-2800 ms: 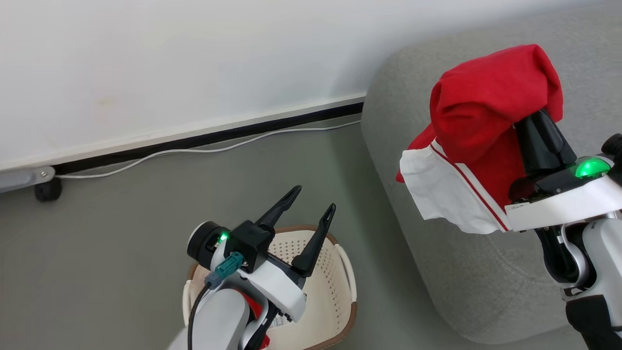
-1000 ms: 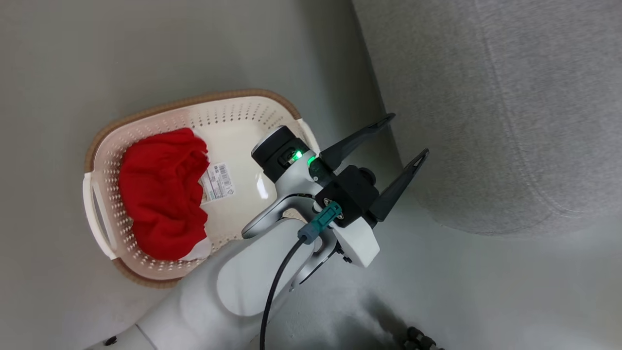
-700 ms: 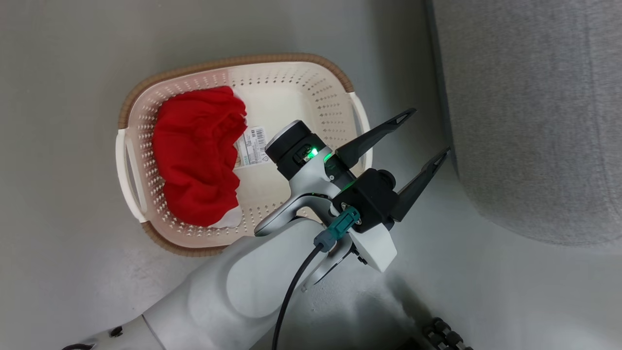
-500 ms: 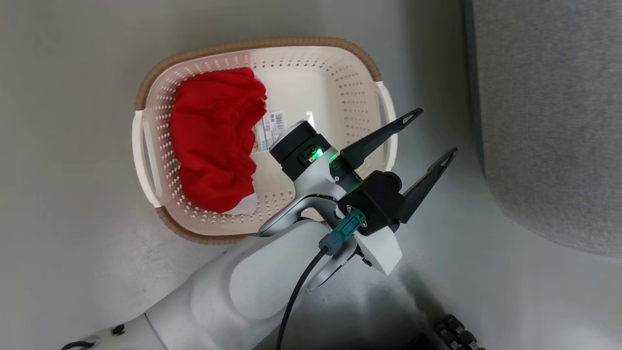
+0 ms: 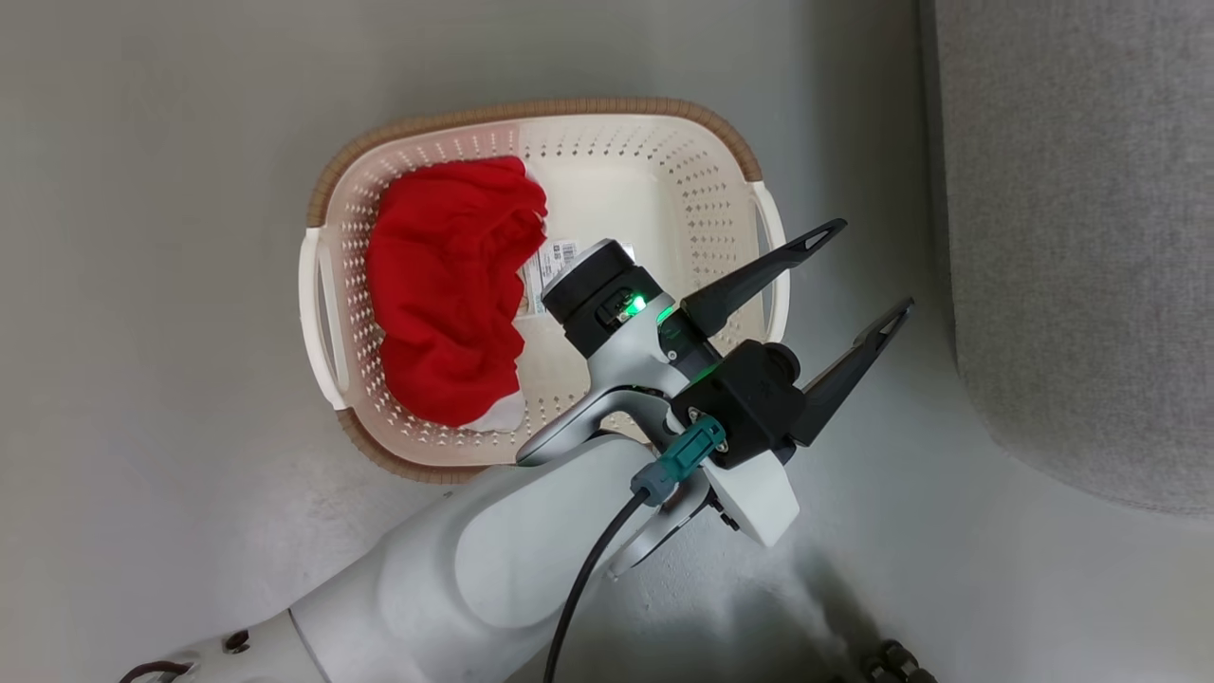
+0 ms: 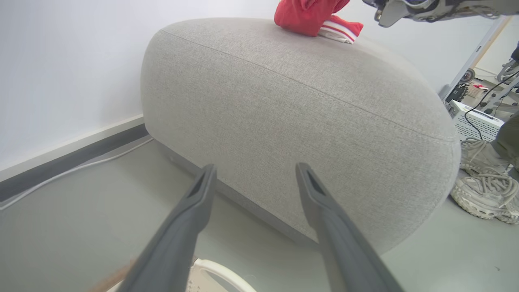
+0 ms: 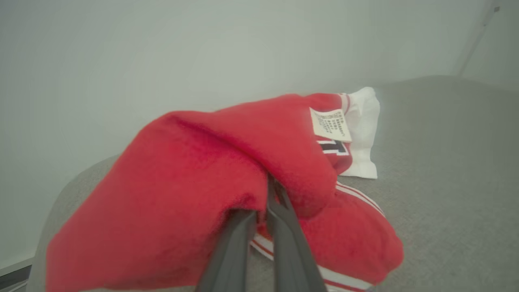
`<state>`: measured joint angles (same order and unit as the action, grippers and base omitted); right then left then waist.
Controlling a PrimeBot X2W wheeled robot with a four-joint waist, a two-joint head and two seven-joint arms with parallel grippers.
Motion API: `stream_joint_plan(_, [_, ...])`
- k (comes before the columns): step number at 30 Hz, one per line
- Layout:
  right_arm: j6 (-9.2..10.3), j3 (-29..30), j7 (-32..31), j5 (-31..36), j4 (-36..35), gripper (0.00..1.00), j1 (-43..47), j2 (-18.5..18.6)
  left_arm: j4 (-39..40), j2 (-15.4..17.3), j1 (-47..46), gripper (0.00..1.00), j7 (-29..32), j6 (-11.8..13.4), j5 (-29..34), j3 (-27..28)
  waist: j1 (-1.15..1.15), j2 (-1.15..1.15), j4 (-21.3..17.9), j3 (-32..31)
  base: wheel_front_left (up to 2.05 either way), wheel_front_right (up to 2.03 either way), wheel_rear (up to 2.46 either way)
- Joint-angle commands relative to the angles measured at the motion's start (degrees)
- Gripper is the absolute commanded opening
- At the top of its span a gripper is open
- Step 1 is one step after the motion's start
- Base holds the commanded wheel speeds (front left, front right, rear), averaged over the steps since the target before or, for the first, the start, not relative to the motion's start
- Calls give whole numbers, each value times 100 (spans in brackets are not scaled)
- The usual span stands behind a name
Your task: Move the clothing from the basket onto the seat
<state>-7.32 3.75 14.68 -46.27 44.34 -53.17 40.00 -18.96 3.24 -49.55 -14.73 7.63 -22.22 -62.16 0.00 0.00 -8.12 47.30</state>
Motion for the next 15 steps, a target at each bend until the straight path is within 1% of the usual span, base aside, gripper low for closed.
stream_joint_plan(1, [-17, 21, 32, -71, -16, 0, 373, 248, 152, -36, 125, 100, -27, -24, -75, 96, 0, 0, 10, -112, 0, 0, 0])
stream_joint_plan(2, [-17, 26, 32, -85, 16, 6, 445, 241, 150, -36, 152, 100, -27, -28, -80, 119, 0, 0, 13, -160, 0, 0, 0])
stream_joint_plan(3, [-17, 24, 32, -117, 53, 50, 517, 223, 153, -36, 181, 100, -27, -30, -84, 143, 0, 0, 21, -208, 0, 0, 0])
stream_joint_plan(4, [-17, -11, 32, -143, 76, 100, 592, 204, 159, -36, 214, 100, -27, -35, -89, 170, 0, 0, 29, -259, 0, 0, 0])
stream_joint_plan(8, [-17, -159, 32, -211, 2, 100, 917, 152, 176, -36, 376, 100, -27, -66, -102, 271, 0, 0, 86, -481, 0, 0, 0])
stream_joint_plan(11, [-17, -470, 32, -238, -203, 100, 1356, 127, 187, -36, 610, 100, -27, -52, -97, 446, 0, 0, 159, -789, 0, 0, 0])
stream_joint_plan(15, [-17, -663, 32, -201, -500, 100, 1747, 110, 221, -36, 878, 100, -27, -33, -73, 703, 0, 0, 240, -1142, 0, 0, 0])
